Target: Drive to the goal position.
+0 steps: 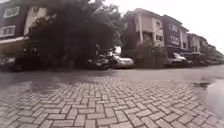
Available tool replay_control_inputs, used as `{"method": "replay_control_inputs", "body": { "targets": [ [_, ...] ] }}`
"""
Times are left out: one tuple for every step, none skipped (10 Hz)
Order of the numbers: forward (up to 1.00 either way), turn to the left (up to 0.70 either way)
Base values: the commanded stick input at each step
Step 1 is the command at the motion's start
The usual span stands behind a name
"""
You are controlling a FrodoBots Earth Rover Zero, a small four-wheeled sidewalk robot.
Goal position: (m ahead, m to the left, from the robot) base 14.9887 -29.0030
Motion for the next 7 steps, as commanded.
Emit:
{"method": "replay_control_inputs", "body": {
  "targets": [
    [0.69, 0.03],
    [0.69, 0.03],
    [0.69, 0.03],
    [0.69, 0.03],
    [0.69, 0.03],
    [0.69, 0.03],
    [0.69, -0.26]
  ]
}}
